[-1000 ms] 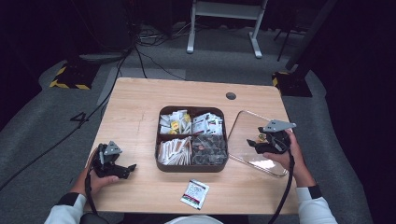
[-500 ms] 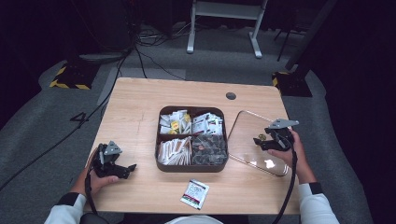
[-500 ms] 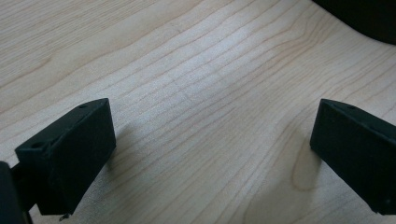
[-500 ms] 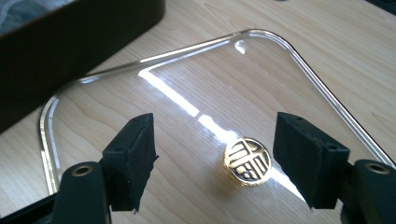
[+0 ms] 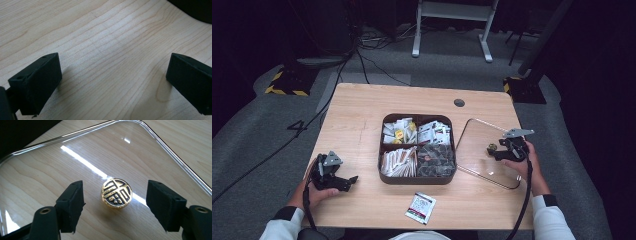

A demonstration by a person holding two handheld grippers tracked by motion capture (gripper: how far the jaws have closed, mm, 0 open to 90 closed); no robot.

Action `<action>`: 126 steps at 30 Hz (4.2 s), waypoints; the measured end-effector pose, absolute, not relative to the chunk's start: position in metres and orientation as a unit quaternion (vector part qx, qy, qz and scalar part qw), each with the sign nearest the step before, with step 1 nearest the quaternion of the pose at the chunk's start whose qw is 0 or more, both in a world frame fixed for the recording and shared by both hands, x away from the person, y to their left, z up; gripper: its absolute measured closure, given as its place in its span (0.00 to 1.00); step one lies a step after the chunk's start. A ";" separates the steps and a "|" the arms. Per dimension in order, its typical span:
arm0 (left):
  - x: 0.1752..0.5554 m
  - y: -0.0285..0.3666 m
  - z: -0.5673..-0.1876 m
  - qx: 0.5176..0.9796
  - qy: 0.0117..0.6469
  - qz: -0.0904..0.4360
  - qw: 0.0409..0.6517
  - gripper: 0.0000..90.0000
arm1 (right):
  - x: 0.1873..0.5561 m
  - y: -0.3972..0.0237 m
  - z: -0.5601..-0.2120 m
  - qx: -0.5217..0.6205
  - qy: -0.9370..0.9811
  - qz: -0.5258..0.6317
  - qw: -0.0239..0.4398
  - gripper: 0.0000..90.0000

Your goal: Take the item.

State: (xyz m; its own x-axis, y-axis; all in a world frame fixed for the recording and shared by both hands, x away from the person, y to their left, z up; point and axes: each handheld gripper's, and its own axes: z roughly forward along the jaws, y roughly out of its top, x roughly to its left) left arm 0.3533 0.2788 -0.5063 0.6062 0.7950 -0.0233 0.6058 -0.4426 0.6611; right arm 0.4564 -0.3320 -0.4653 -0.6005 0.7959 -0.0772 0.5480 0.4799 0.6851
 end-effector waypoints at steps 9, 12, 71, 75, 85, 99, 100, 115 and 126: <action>0.353 0.279 -0.506 0.836 0.419 0.147 0.322 0.00 | 0.462 -0.339 -0.479 0.413 0.833 0.315 0.190 0.37; 0.353 0.279 -0.506 0.837 0.419 0.147 0.321 0.00 | 0.462 -0.339 -0.482 0.413 0.834 0.314 0.189 0.38; 0.354 0.278 -0.506 0.835 0.421 0.149 0.322 0.01 | 0.461 -0.346 -0.458 0.402 0.807 0.379 0.207 0.66; 0.354 0.278 -0.506 0.835 0.421 0.149 0.322 0.01 | 0.461 -0.347 -0.450 0.399 0.804 0.387 0.212 0.66; 0.354 0.278 -0.506 0.835 0.421 0.149 0.322 0.01 | 0.461 -0.345 -0.432 0.394 0.794 0.404 0.224 0.66; 0.354 0.278 -0.506 0.835 0.421 0.149 0.322 0.01 | 0.451 -0.332 -0.403 0.370 0.788 0.432 0.235 0.66; 0.354 0.278 -0.506 0.835 0.421 0.149 0.322 0.01 | 0.451 -0.331 -0.401 0.370 0.788 0.433 0.235 0.66; 0.354 0.278 -0.506 0.835 0.421 0.149 0.322 0.01 | 0.448 -0.314 -0.387 0.352 0.789 0.445 0.236 0.66; 0.354 0.278 -0.506 0.835 0.421 0.149 0.322 0.01 | 0.452 -0.296 -0.384 0.341 0.795 0.447 0.228 0.66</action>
State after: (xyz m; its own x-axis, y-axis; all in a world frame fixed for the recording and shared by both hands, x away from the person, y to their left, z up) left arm 0.3538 0.2781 -0.5063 0.6010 0.7989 -0.0224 0.6074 -0.4384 0.6625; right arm 0.4517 -0.2965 -0.3839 -0.6631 0.7463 -0.0583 0.3377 0.3677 0.8664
